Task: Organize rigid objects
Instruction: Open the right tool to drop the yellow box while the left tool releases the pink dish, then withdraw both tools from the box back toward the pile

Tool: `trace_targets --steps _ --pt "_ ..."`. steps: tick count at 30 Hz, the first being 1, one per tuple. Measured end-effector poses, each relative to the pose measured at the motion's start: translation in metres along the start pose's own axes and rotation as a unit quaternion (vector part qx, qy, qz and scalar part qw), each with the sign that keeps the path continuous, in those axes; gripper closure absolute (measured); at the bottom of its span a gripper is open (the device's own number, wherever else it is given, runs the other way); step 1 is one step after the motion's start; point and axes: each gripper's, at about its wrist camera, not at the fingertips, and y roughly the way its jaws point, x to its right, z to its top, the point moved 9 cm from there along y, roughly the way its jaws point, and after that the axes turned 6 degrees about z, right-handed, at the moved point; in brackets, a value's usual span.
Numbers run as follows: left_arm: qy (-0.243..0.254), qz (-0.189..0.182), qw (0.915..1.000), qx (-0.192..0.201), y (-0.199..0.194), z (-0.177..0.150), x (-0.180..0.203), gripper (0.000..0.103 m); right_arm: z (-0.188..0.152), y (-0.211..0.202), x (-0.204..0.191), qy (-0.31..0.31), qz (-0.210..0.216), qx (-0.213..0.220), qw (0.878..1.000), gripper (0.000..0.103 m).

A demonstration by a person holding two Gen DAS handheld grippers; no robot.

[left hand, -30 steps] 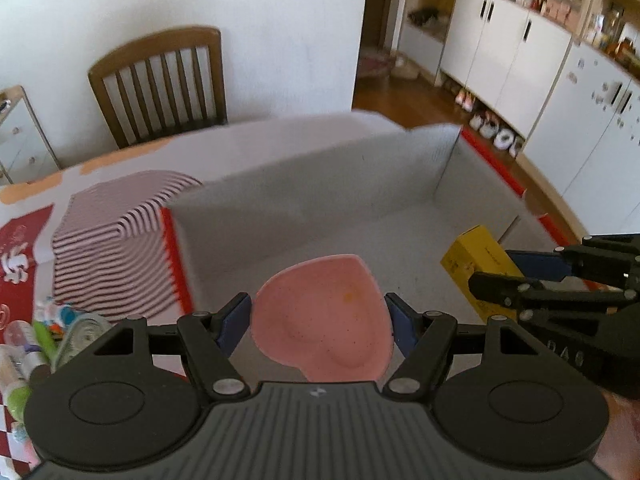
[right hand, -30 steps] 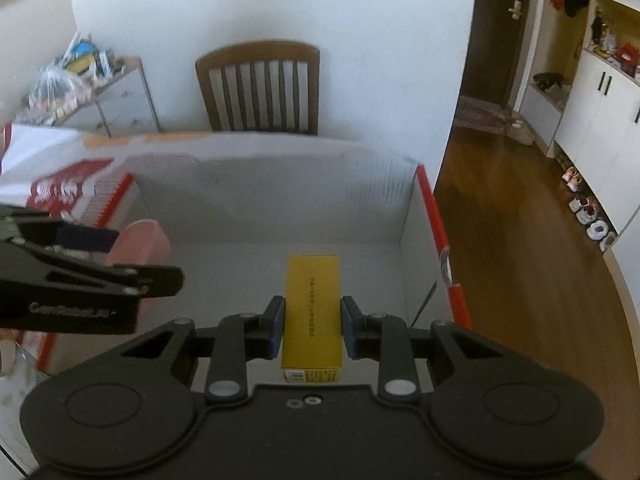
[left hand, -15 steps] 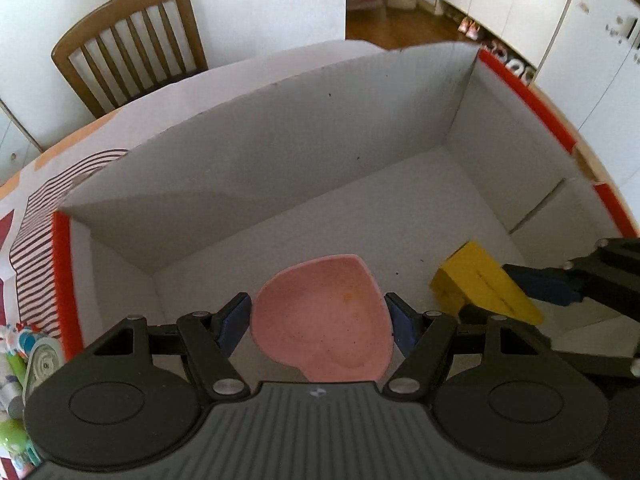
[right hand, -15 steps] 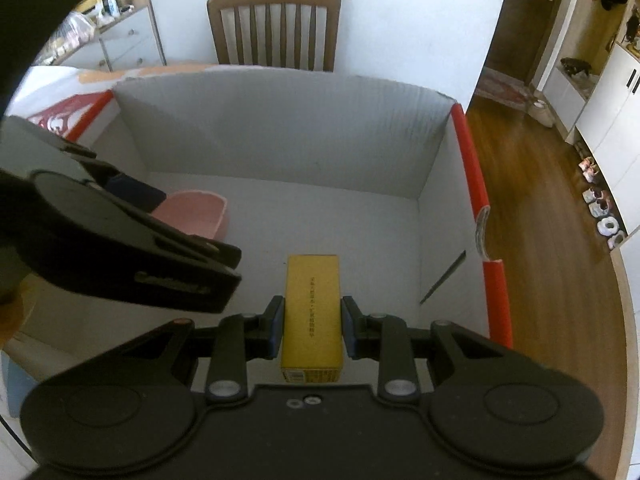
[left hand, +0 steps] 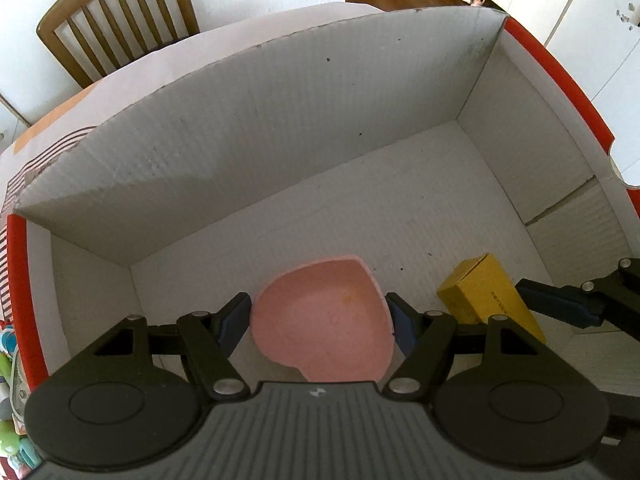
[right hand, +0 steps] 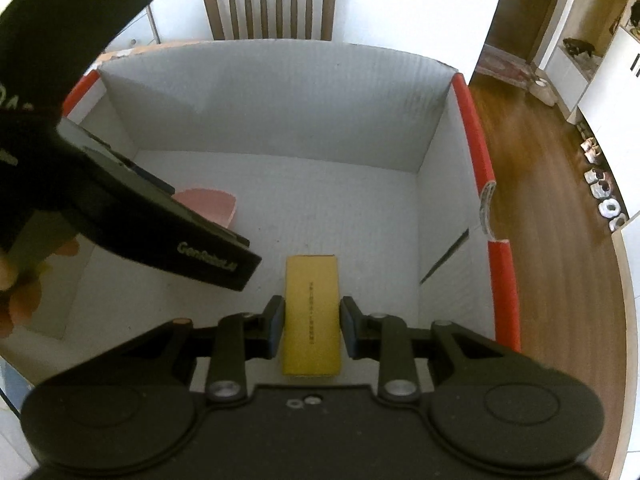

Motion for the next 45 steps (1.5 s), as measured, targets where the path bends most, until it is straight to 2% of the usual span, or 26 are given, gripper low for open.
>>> trace_targets --steps 6,10,16,25,29,35,38,45 --pt "-0.004 0.012 0.9997 0.019 -0.014 0.011 0.002 0.03 0.003 -0.005 0.005 0.007 0.005 0.008 1.0 0.067" --pt "-0.008 0.022 0.999 0.039 -0.027 0.011 -0.001 0.03 0.004 -0.011 0.005 0.011 0.018 0.019 1.0 0.054" --pt "-0.031 0.023 0.997 0.067 -0.055 0.005 -0.002 0.03 0.004 -0.028 0.0 0.005 0.021 0.038 0.999 0.044" --pt "-0.049 0.021 0.993 0.106 -0.095 -0.005 -0.008 0.03 0.005 -0.057 -0.004 -0.003 0.022 0.064 0.998 0.04" --pt "-0.056 0.016 0.991 0.121 -0.112 -0.01 -0.012 0.03 0.003 -0.065 -0.008 -0.007 0.02 0.074 0.997 0.035" --pt "-0.066 0.001 0.9867 0.148 -0.136 -0.021 -0.02 0.03 0.002 -0.077 -0.017 -0.013 0.019 0.086 0.996 0.034" --pt "-0.07 -0.004 0.9845 0.161 -0.148 -0.028 -0.024 0.03 0.002 -0.085 -0.023 -0.013 0.021 0.095 0.995 0.028" --pt "-0.074 -0.01 0.9784 0.192 -0.177 -0.052 -0.035 0.03 -0.001 -0.11 -0.039 -0.021 0.025 0.118 0.993 0.021"
